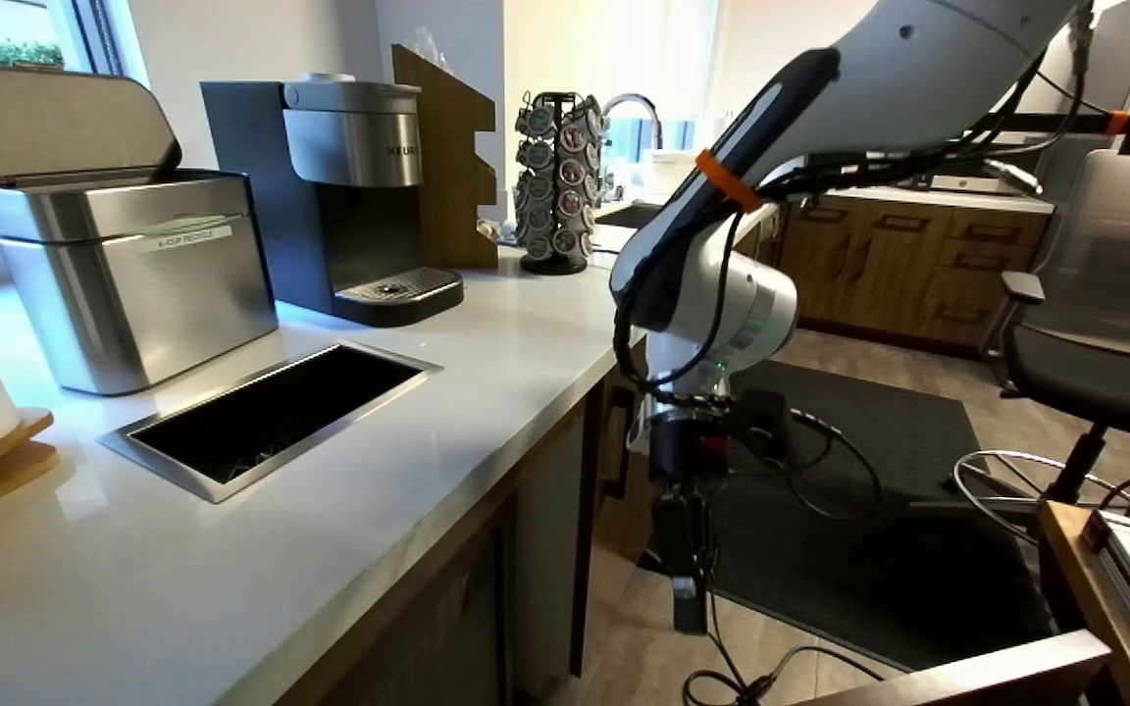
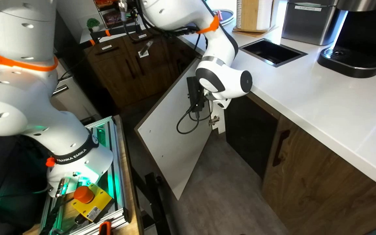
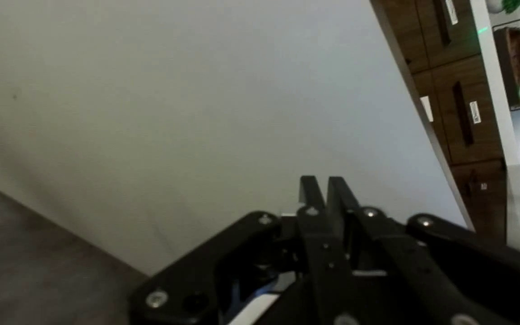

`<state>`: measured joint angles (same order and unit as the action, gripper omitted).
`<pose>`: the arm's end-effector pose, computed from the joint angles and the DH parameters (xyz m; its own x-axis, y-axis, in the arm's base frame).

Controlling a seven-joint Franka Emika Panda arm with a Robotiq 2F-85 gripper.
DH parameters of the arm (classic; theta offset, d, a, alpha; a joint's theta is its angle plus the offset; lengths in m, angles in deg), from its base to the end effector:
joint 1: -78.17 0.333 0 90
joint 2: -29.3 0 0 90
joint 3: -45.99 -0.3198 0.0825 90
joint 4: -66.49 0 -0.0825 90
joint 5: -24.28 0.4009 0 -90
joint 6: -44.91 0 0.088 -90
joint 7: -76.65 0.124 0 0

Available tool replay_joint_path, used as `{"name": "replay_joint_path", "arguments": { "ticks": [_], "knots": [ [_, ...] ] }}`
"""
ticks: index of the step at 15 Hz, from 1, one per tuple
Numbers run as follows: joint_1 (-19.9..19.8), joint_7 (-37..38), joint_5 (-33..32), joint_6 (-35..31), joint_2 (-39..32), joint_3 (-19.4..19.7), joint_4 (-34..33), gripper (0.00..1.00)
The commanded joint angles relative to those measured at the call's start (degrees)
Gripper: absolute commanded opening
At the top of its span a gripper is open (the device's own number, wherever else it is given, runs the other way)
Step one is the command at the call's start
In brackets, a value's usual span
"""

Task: Open the cabinet door

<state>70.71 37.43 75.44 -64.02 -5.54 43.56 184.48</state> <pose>0.5186 0.0256 0.0961 0.9289 0.1214 -0.3497 -0.2080 -0.6103 -0.7644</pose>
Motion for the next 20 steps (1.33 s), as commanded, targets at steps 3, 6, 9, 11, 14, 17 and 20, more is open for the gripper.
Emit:
{"name": "replay_joint_path", "arguments": {
  "ticks": [3, 6, 9, 11, 14, 17, 20],
  "knots": [
    [1.58, 1.95, -5.8, -8.99, 21.22, 4.2, 13.67, 0.59],
    [1.0, 4.05, -12.75, -12.39, 31.47, 5.98, 18.91, 0.81],
    [-0.37, 5.48, -22.52, -13.82, 41.79, 8.2, 22.91, 1.0],
    [-1.45, 6.82, -30.31, -12.79, 48.24, 10.0, 24.02, 1.0],
    [-4.02, 6.97, -41.53, -12.55, 55.82, 13.37, 23.93, 1.0],
    [-2.62, 6.29, -42.09, -11.76, 54.93, 15.98, 21.38, 1.0],
    [-3.16, 6.15, -43.64, -11.74, 58.02, 16.94, 22.25, 1.0]
  ]
}}
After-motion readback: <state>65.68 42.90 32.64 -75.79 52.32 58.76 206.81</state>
